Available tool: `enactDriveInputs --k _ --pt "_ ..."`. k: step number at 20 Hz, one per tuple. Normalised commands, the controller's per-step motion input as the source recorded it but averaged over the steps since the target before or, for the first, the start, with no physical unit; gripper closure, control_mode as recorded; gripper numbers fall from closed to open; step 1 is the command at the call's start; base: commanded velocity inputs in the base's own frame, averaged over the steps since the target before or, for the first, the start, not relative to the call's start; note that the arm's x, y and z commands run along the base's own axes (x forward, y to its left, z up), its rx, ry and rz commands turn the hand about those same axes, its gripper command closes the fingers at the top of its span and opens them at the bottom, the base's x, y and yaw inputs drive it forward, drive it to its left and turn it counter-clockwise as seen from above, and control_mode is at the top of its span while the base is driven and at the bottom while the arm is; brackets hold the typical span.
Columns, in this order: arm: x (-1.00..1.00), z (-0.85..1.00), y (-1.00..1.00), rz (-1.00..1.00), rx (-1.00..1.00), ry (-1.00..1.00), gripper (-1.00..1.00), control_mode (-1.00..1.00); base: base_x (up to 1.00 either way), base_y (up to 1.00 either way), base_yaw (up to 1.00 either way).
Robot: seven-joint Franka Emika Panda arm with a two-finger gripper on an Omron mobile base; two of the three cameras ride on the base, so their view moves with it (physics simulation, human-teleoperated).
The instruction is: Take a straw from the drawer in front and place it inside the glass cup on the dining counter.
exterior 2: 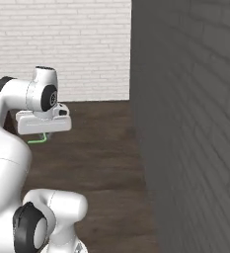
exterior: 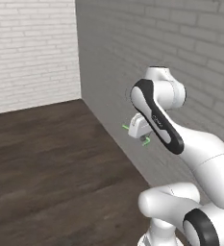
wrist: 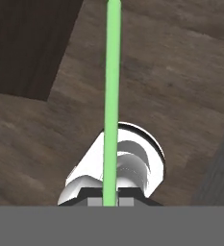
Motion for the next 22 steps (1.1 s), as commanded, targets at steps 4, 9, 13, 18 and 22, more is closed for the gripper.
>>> enactDriveInputs --k 4,9,13,18,22 --pt "0.00 0.00 0.00 0.00 0.00 0.00 1.00 1.00 1.00 -0.18 0.42" --pt "0.00 0.00 0.00 0.00 0.00 0.00 1.00 1.00 1.00 -0.21 0.40" --pt "0.00 0.00 0.00 0.00 0.00 0.00 1.00 1.00 1.00 -0.20 0.39" --pt "0.00 0.00 0.00 0.00 0.00 0.00 1.00 1.00 1.00 -0.20 0.37" --pt "0.00 0.00 0.00 0.00 0.00 0.00 1.00 1.00 1.00 -0.31 0.32"
